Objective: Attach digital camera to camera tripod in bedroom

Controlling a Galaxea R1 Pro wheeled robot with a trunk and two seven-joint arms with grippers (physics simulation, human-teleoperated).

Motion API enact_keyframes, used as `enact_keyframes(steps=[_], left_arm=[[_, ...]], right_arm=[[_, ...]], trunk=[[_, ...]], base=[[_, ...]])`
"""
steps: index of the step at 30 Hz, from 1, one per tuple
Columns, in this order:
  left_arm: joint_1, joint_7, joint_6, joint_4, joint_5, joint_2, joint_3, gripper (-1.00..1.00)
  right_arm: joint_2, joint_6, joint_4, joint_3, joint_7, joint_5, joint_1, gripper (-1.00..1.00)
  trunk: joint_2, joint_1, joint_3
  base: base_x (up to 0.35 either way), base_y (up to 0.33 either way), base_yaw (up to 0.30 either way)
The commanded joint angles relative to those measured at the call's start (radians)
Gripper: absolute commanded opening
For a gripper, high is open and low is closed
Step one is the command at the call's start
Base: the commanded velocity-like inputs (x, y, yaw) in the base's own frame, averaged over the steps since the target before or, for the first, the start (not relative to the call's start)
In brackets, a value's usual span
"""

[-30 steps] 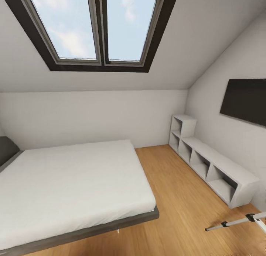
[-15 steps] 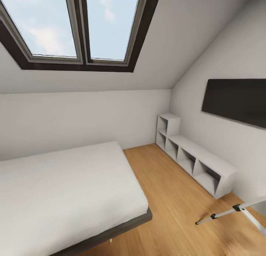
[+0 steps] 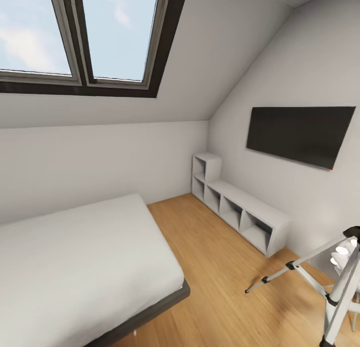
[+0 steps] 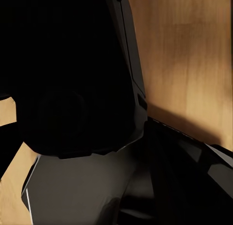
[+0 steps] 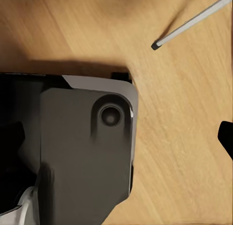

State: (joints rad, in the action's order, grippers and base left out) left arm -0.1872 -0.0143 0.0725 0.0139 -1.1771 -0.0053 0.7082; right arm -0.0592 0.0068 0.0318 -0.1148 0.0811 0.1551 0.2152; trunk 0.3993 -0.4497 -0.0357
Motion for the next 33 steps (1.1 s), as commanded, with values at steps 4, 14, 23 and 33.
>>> enact_keyframes(steps=[4,14,23,33], left_arm=[[0.000,-0.002,0.003,0.000,-0.007,-0.001,0.008,-1.00],[0.000,-0.004,0.003,0.000,-0.006,0.001,0.008,-1.00],[0.000,-0.002,0.003,0.001,-0.002,0.002,0.010,-1.00],[0.000,0.003,0.003,0.001,0.004,0.002,0.014,-1.00]], right_arm=[[-0.001,0.002,0.002,-0.009,-0.003,0.001,0.001,1.00],[-0.001,0.002,0.002,-0.009,-0.006,-0.004,0.001,1.00],[-0.001,0.002,0.002,-0.009,-0.006,-0.005,0.001,1.00],[-0.001,0.002,0.002,-0.009,-0.006,-0.005,0.001,1.00]], trunk=[[0.001,0.000,0.000],[0.001,0.000,0.000],[0.001,0.000,0.000],[0.001,0.000,0.000]], base=[[0.000,0.000,-0.293],[0.000,0.000,-0.293],[0.006,0.004,-0.294],[0.180,0.151,-0.293]])
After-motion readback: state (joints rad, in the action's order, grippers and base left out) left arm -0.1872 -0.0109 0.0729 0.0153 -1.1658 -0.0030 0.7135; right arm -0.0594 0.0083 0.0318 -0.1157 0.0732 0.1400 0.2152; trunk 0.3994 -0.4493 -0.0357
